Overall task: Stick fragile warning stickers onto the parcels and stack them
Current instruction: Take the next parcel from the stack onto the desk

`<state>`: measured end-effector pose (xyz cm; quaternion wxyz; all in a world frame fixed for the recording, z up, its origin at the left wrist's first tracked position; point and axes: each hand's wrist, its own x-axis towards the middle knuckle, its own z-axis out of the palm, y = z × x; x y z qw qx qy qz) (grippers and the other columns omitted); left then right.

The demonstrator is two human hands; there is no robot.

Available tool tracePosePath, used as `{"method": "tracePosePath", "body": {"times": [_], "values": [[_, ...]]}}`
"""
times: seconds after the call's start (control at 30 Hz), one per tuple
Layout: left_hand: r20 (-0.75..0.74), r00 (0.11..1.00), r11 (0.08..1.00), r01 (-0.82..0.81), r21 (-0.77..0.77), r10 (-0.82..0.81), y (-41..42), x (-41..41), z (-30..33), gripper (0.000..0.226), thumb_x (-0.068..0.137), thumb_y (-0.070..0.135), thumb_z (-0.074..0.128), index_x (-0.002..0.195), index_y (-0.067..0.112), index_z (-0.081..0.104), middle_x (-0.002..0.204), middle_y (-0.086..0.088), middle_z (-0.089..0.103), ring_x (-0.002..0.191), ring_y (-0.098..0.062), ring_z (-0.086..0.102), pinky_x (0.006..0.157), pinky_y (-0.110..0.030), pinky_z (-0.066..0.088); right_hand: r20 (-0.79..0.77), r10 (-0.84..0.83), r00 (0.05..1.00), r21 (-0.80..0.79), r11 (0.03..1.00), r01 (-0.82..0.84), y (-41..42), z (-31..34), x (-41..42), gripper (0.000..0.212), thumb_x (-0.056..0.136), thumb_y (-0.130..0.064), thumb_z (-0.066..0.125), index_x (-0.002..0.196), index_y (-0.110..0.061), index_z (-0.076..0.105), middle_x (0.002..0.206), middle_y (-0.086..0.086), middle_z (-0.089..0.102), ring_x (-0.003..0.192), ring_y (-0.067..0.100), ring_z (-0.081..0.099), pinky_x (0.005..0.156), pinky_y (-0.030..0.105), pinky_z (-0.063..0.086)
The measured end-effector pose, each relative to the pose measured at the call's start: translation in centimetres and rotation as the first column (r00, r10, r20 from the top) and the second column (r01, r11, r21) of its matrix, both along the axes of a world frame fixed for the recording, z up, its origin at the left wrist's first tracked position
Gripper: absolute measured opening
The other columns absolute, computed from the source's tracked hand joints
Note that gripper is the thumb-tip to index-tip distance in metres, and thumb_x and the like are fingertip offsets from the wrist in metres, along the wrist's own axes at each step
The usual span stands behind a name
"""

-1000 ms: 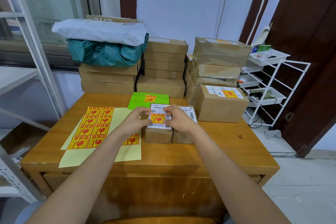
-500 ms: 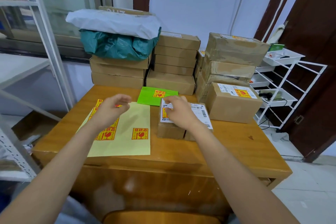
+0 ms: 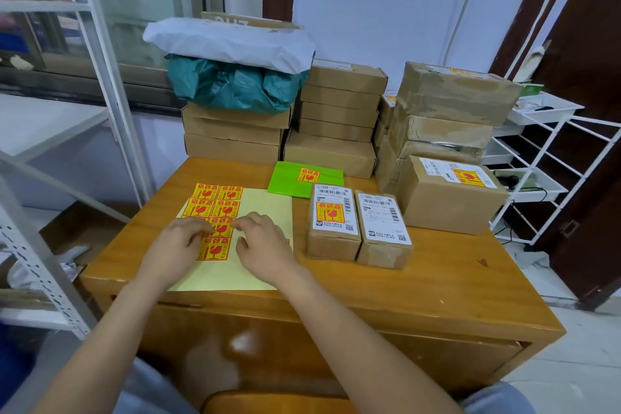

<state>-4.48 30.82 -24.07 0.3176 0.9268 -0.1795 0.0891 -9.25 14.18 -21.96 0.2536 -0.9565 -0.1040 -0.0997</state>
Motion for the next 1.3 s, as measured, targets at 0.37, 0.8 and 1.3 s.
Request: {"method": "tracePosePath", "body": {"times": [0.37, 0.8, 1.3], "values": [[0.03, 0.999, 0.998, 0.025, -0.065, -0.023, 0.3, -0.2, -0.3, 0.024, 0.089, -0.004, 0.05, 0.091, 0.011, 0.068, 0.104, -0.005, 0.065, 0.101, -0.021, 0.055, 0.084, -0.03, 0.041, 0.092, -0.033, 0.995, -0.154, 0.987, 0.047, 0.7, -2.1, 0.2, 0.042, 0.093, -0.017, 0.044, 0.133, -0.008, 0.048, 0.131, 0.009, 0.05, 0.122, 0.027, 0.038, 0.1, 0.041, 0.028], [0.028, 0.998, 0.993, 0.059, -0.102, -0.056, 0.3, -0.3, -0.4, 0.019, 0.086, 0.008, 0.062, 0.075, 0.022, 0.054, 0.092, 0.003, 0.062, 0.092, -0.014, 0.053, 0.07, -0.024, 0.038, 0.061, -0.041, 0.997, -0.115, 0.992, 0.047, 0.7, -2.3, 0.2, 0.04, 0.096, -0.024, 0.044, 0.133, -0.009, 0.047, 0.13, 0.008, 0.048, 0.122, 0.025, 0.037, 0.099, 0.04, 0.027], [-0.036, 0.984, 0.951, 0.157, -0.267, -0.173, 0.9, -0.4, -0.3, 0.046, 0.086, -0.01, 0.047, 0.085, 0.036, 0.052, 0.098, 0.005, 0.064, 0.098, -0.011, 0.055, 0.08, -0.038, 0.045, 0.126, 0.069, 0.99, -0.049, 0.997, -0.063, 0.6, -2.0, 0.0, 0.017, 0.096, -0.019, 0.05, 0.107, -0.01, 0.061, 0.112, 0.006, 0.058, 0.111, 0.024, 0.042, 0.09, 0.039, 0.034]]}}
